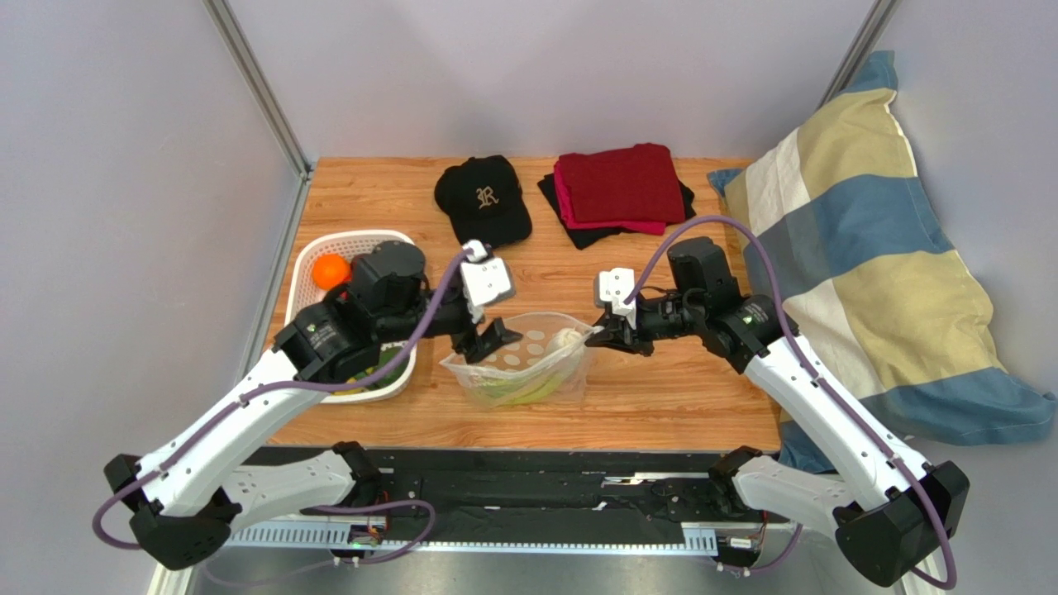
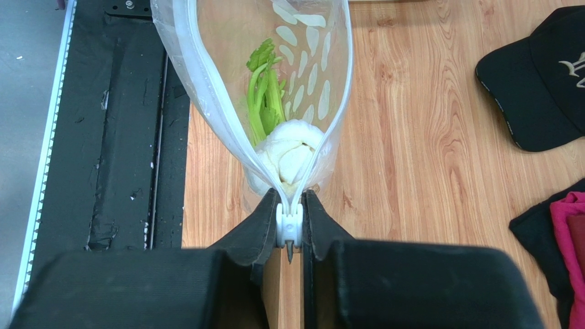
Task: Place the food in the zip-top bag and seal the zipper
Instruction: Adjust the fake vegetable in the zipper food storage bag, then pick up the fake fruit from the bin.
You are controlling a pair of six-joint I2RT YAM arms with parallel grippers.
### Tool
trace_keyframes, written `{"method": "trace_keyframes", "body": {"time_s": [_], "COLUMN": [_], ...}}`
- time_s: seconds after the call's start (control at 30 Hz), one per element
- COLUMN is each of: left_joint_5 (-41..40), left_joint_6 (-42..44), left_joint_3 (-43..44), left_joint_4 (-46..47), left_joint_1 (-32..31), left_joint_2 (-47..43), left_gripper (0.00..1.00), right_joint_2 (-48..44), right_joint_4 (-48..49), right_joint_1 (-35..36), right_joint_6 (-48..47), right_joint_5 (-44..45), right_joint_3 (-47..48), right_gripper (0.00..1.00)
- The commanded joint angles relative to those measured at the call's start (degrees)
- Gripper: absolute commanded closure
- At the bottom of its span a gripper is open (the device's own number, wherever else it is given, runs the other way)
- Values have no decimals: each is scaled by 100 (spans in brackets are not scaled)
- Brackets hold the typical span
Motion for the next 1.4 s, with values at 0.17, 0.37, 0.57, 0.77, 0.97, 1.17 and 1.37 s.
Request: {"method": "trace_keyframes", "body": {"time_s": [0.17,0.37,0.57,0.77,0.97,1.17,1.37], "left_joint_5": [-245,-28,-104,-439,-510,-703,-721], "left_joint_6": [-113,1223,1400,716,363,459,600], "left_joint_3": [126,-297,46,485,978,952,372], "left_joint_4": [-1878,-2476,-2013,-1046,-667,-526,-385], "left_joint_1": [2804,5507,6340,6366,6349,6191,6076], "left_joint_2": [-333,192,1757,3093,4210,4703,4589], "left_gripper": [16,6,1,1,1,1,5], "right_joint_2": [-77,-42,29,2,-33,-68,-50], "right_joint_4": [158,71,9,35,35,-26,-62], "right_joint_1": [121,156,182,191,191,191,191], "right_joint_6": [-135,-250,-215,-206,-223,-232,-285], "right_joint_5": [42,121,174,297,385,429,473], "right_joint_3": [241,214,223,206,215,206,215], "right_gripper": [100,100,100,100,100,100,100]}}
